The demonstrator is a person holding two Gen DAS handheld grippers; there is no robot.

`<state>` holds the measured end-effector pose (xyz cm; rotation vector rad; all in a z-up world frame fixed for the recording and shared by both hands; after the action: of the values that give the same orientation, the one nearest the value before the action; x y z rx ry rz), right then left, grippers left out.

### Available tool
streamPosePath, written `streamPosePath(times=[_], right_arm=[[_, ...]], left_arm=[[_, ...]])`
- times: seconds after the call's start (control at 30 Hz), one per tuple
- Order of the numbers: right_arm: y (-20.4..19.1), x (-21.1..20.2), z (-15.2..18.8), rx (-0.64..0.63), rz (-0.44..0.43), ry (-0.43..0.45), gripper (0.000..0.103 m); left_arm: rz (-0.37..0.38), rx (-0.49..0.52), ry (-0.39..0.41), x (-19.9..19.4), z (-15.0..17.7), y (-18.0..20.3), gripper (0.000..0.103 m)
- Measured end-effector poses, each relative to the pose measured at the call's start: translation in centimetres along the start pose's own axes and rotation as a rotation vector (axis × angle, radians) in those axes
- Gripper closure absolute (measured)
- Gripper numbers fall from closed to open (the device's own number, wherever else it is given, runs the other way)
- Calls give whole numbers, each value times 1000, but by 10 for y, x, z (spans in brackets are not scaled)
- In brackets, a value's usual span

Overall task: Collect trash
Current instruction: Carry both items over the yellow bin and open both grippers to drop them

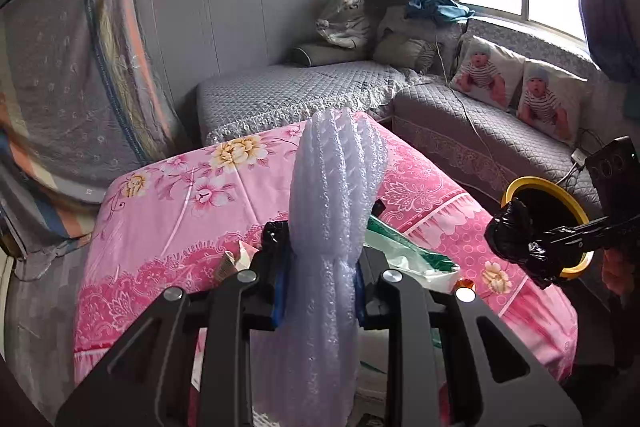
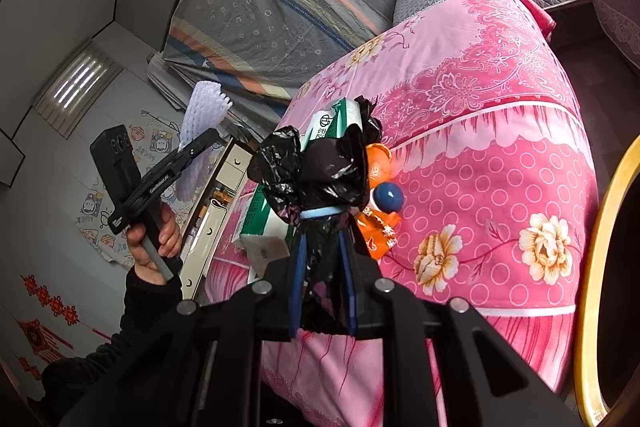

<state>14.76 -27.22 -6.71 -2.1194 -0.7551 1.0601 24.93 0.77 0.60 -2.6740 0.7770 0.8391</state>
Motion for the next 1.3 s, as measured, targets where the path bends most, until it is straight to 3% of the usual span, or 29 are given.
streamPosePath(times=[0.17,0.27,0.6,0.77,0.97,1.3], right_arm=[[6,-22,-7,13,47,77,88],[17,-47,-12,34,82,140,88],[99,-144,-4,185,362,387,87],[139,-170,13,273,461,426,87],[178,-187,26,373,455,436,87],[213,-195,43,462,494,434,87]], left_arm=[[73,-91,27,-5,0,34,79],[131,-56,33,-1,-6,67,79],[290,70,-22,47,-24,189,79],[356,119,-63,79,-24,248,79],[428,130,-118,118,-21,300,79],[467,111,-191,171,-11,349,79]])
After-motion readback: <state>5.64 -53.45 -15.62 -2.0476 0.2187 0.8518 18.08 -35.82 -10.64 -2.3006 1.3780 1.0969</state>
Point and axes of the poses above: each gripper's, at about its wrist camera, not at the fingertips, and x roughly the way its jaws point, y to its right, z to its underside, the point moved 5 cm from there along x, roughly the way its jaws point, and after that the axes turned 2 degrees about x, right-handed, at the moved point
